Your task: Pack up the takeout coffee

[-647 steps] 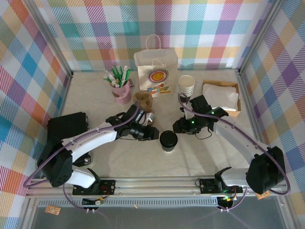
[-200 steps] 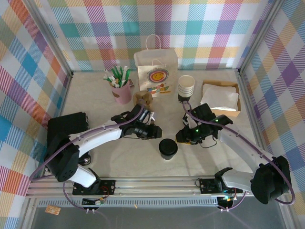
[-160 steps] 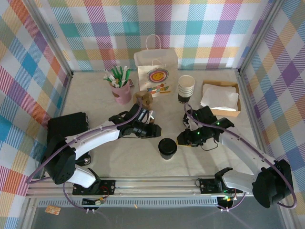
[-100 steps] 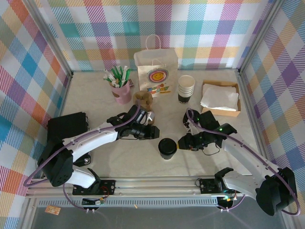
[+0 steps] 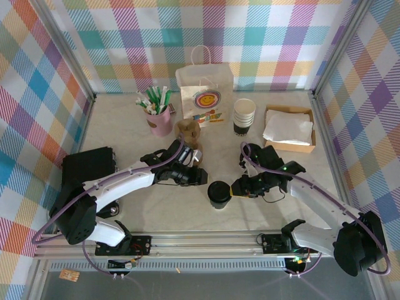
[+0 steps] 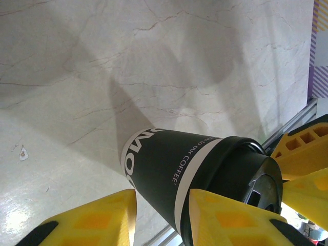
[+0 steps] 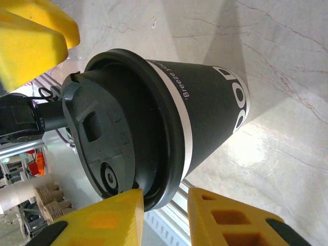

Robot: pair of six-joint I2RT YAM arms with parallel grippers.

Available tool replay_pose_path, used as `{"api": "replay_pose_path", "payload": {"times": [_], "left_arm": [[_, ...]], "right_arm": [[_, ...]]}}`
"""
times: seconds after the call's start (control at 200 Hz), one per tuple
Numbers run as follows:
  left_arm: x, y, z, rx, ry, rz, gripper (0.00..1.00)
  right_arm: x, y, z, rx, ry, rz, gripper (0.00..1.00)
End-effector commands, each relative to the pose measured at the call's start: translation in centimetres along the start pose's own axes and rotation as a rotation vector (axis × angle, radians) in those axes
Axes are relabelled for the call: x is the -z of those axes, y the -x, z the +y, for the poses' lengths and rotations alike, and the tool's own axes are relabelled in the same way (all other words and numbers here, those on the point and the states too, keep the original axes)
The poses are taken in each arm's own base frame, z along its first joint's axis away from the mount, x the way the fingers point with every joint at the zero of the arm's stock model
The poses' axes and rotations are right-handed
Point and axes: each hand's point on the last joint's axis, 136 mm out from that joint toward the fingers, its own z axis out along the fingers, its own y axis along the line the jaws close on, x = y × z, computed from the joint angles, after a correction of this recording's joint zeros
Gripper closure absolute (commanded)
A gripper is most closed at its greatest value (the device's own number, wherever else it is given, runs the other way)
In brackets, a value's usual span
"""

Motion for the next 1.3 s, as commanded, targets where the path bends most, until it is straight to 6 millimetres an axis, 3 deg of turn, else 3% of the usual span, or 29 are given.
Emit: {"api": "replay_pose_path", "payload": {"times": [0.0,1.01,1.295], "left_arm": [[0.0,-1.5,0.5,0.001,0.004,0.048,0.67],[0.7,-3.5,1.4,0.041,-0.013,0.046,0.68],[1.0,-2.6,0.8,0.053,-0.051,-0.014,0.68]], "right_arm": [[-0.5,0.2,-0.1,-0.005,0.002,0.002,0.72],[-0.8,5.0,1.0,0.037,-0.032,-0.060,0.69],[-0.6,3.7,1.1,0.047,-0.006,-0.040,0.68]]}}
